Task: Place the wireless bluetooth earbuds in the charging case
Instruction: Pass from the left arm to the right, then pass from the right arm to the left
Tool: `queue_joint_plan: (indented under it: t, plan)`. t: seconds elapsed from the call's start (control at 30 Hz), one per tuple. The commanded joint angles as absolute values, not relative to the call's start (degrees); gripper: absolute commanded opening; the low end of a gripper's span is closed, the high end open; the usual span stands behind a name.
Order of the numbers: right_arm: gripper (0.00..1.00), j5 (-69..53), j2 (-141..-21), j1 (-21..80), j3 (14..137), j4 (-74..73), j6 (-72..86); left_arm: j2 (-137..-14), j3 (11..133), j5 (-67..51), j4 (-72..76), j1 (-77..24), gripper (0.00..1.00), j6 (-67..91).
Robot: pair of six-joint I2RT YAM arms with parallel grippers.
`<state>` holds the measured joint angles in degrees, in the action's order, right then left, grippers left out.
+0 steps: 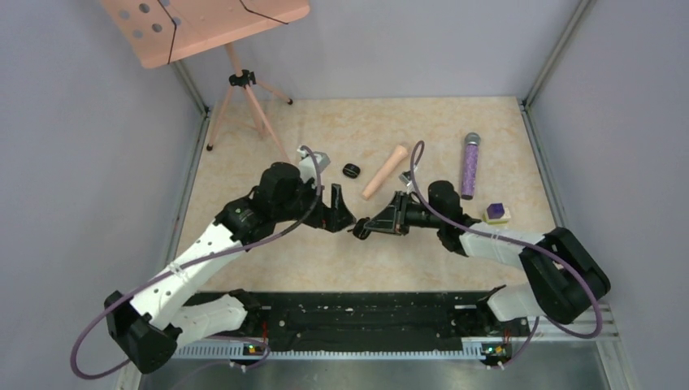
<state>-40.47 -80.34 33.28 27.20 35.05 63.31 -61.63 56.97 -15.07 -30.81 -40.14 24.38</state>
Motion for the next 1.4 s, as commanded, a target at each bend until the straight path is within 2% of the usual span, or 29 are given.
queue_joint_plan:
  t: [0.0,0.1,0.33,0.5,0.67,0.87,1.07,1.3,1.37]
  plan:
    - [0.00,-45.8,-74.7,30.2,32.1,25.9,50.1,-57.7,52.6,-21.3,-24.1,-34.7,0.91,30.7]
    - [0.00,-50.9,-73.0,28.7,32.8,25.6,47.0,-54.4,46.9,-33.1,-15.4,-29.5,0.86,34.2]
    - [0.00,-59.8,-70.9,28.5,33.0,33.7,50.1,-57.9,40.9,-55.6,-1.7,-25.3,0.90,38.2]
    - [0.00,-62.0,-70.2,28.6,33.0,38.8,53.5,-61.7,39.2,-63.1,6.6,-25.5,0.87,41.7]
    - [0.00,-62.1,-71.3,29.0,31.6,49.0,60.3,-63.8,38.8,-64.6,9.2,-26.6,0.83,43.6]
    - [0.00,-61.5,-73.6,30.7,32.1,52.1,62.0,-65.9,38.9,-64.2,13.6,-29.7,0.80,47.0]
    - [0.00,-61.2,-74.7,31.4,32.6,52.5,62.4,-66.3,38.3,-63.1,17.1,-30.1,0.59,49.6]
    - [0.00,-61.0,-74.6,32.1,32.9,51.3,61.9,-67.5,38.5,-62.1,17.9,-30.6,0.53,50.4]
    - [0.00,-60.9,-74.6,32.5,33.0,51.0,61.5,-68.0,38.4,-61.6,18.0,-30.7,0.47,50.6]
